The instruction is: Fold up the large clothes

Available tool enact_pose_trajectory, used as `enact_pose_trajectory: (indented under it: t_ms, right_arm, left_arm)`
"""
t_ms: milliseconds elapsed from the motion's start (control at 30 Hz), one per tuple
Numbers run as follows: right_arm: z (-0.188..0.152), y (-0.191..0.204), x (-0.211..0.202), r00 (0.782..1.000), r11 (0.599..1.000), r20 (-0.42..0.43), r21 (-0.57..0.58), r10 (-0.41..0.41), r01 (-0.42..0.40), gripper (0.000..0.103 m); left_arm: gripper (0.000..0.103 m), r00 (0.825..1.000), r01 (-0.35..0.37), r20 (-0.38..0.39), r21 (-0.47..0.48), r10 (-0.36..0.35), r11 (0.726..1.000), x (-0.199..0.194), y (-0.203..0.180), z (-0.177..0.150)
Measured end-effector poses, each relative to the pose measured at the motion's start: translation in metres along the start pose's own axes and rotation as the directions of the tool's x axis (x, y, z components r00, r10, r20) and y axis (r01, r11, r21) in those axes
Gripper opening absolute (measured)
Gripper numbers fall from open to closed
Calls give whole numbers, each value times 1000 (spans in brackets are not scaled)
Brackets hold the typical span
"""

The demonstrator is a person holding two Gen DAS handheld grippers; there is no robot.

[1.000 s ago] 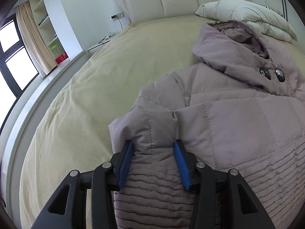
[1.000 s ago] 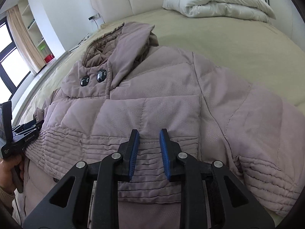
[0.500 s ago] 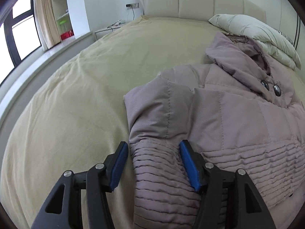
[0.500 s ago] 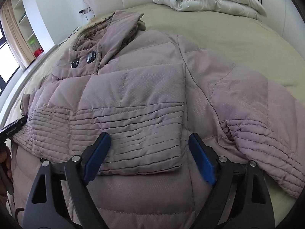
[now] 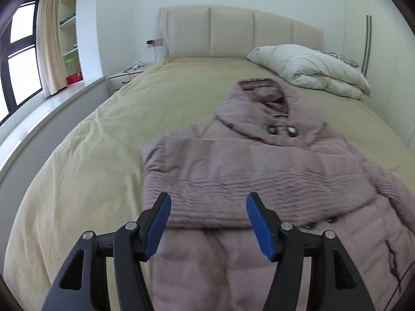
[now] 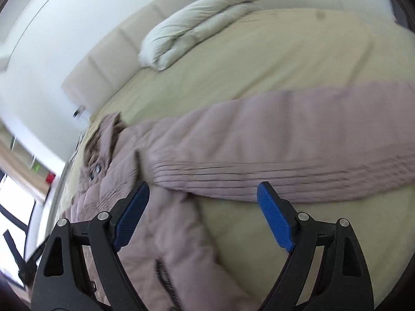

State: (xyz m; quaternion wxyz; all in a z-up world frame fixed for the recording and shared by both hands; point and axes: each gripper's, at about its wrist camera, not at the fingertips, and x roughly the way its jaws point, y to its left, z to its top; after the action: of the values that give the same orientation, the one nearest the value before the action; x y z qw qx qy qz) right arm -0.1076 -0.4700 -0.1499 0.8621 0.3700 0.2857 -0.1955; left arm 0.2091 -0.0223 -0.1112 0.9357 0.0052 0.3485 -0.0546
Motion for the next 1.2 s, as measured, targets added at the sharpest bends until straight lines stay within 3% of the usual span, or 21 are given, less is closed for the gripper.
enact_pose_trajectory:
  t_ms: [67, 133, 233, 367, 467, 500, 533, 567, 633, 700, 800, 867, 933, 1033, 1133, 1200]
  right_arm:
    - [4, -63, -20, 999, 982, -6, 179, -54, 54, 85]
    - [1, -124, -43, 997, 928, 7, 365, -80, 72, 84]
    - [-4, -180, -69, 995, 834, 85, 551, -41, -13, 71]
    - [2, -206, -74, 985, 756, 167, 651, -46, -75, 71]
    - [10, -209, -64, 981, 734, 191, 671, -38, -103, 69]
    - [14, -207, -62, 981, 744, 188, 662, -45, -93, 65]
    - [18, -202, -59, 982, 763, 185, 641, -44, -87, 47]
    - [23, -195, -58, 984, 785, 176, 615, -41, -77, 28]
    - [38, -201, -76, 983, 825, 181, 559, -22, -84, 24]
    - [51, -180, -98, 980, 905, 197, 423, -34, -53, 20]
    - [62, -104, -117, 977, 989, 211, 145, -25, -6, 19]
    - [52, -40, -121, 978, 997, 208, -73, 0, 15, 18]
    - [27, 29, -119, 981, 953, 189, -301, 41, 18, 16]
    - [-32, 116, -108, 987, 813, 147, -582, 65, 33, 14]
    - [-97, 170, -94, 994, 675, 90, -737, 63, 24, 12]
    - [-133, 186, -89, 997, 623, 55, -782, 56, 8, 11]
  left_arm:
    - [74, 998, 65, -25, -11, -65, 998, -15, -18, -15]
    - [74, 989, 132, -60, -43, -135, 990, -24, -32, -32]
    - [74, 974, 181, -123, -60, -188, 982, -27, -55, -56]
    - [74, 971, 192, -146, -8, -191, 981, -36, -79, -69]
    - [74, 974, 191, -132, 33, -185, 981, -47, -87, -68]
    - [74, 973, 194, -133, 35, -187, 980, -48, -87, -67]
    - [74, 973, 193, -136, 33, -187, 981, -49, -86, -67]
    - [74, 973, 190, -137, 26, -185, 981, -49, -83, -66]
    - [74, 971, 196, -141, 4, -193, 981, -49, -78, -67]
    - [74, 970, 198, -140, -17, -199, 980, -51, -72, -68]
    - [74, 967, 214, -133, -42, -218, 976, -55, -66, -70]
    - [74, 966, 223, -122, -56, -228, 973, -60, -61, -69]
    - [74, 962, 239, -114, -79, -247, 968, -65, -56, -69]
    - [74, 952, 275, -107, -125, -288, 953, -73, -47, -68]
    - [78, 920, 356, -100, -193, -379, 914, -79, -39, -68]
    - [85, 895, 410, -77, -247, -440, 878, -84, -32, -68]
